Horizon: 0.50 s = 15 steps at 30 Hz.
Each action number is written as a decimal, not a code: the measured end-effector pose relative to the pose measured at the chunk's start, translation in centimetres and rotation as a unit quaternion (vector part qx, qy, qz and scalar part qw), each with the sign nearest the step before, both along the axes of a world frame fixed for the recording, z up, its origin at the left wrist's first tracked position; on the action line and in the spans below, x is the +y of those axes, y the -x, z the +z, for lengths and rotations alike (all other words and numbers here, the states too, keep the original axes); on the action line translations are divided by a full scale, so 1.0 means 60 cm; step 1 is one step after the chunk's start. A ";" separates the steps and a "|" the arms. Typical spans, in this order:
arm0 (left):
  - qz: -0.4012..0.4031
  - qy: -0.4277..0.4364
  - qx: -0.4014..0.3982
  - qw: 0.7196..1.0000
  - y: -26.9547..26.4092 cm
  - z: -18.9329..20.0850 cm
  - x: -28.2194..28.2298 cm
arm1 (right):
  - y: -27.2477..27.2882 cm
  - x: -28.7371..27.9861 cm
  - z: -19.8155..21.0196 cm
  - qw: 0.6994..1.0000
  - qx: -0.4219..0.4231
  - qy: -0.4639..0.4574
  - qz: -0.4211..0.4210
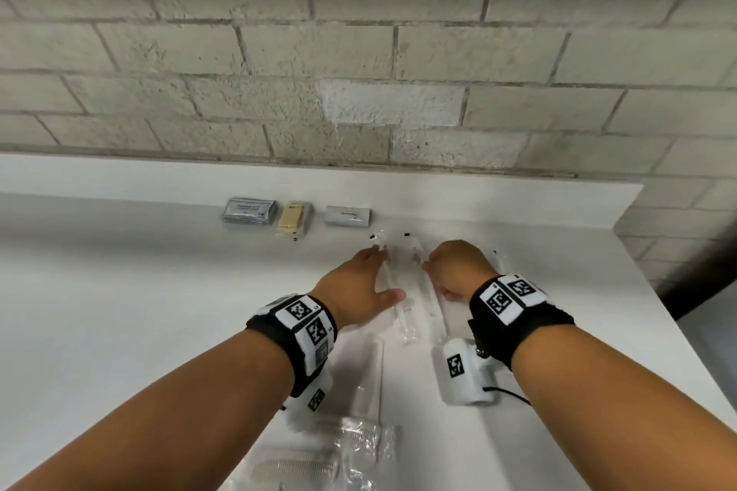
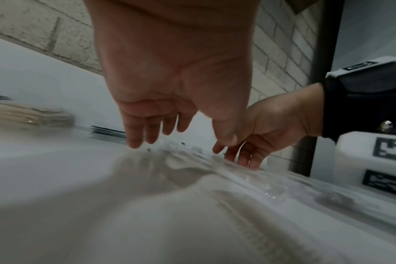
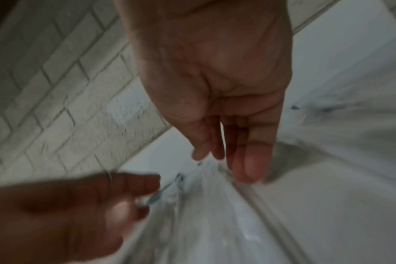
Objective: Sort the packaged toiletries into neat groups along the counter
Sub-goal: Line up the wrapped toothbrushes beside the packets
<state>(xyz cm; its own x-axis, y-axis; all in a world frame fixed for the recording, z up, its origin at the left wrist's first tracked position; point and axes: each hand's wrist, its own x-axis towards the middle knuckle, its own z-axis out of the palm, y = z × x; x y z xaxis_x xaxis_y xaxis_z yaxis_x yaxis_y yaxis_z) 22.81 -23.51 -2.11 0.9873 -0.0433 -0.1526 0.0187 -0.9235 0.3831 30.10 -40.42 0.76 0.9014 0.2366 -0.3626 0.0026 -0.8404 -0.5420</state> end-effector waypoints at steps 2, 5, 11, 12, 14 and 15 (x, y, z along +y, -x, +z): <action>-0.013 -0.027 0.043 0.999 -0.002 -0.001 0.000 | 0.004 -0.010 0.009 0.999 0.028 -0.023 -0.014; -0.031 -0.035 0.078 0.996 -0.006 -0.005 0.001 | 0.012 -0.016 0.011 0.999 0.036 0.039 0.011; -0.035 -0.028 0.093 0.995 -0.030 0.013 -0.003 | 0.031 -0.008 -0.008 0.992 0.079 -0.086 -0.054; -0.037 -0.026 0.097 0.994 -0.032 0.019 -0.003 | 0.027 -0.009 -0.010 0.996 0.046 -0.063 -0.035; -0.049 -0.027 0.110 0.992 -0.033 0.026 -0.006 | 0.025 -0.012 -0.011 0.997 -0.048 0.047 0.029; -0.059 -0.032 0.118 0.991 -0.030 0.027 -0.008 | 0.029 -0.012 -0.011 0.993 -0.077 0.074 0.055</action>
<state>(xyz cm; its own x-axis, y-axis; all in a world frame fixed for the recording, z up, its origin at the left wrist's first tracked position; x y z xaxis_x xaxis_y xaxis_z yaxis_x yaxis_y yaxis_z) 24.64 -23.96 -0.48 0.9121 -0.1392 -0.3856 -0.0087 -0.9470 0.3212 28.38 -41.13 0.08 0.9207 0.2902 -0.2609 0.1711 -0.9011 -0.3985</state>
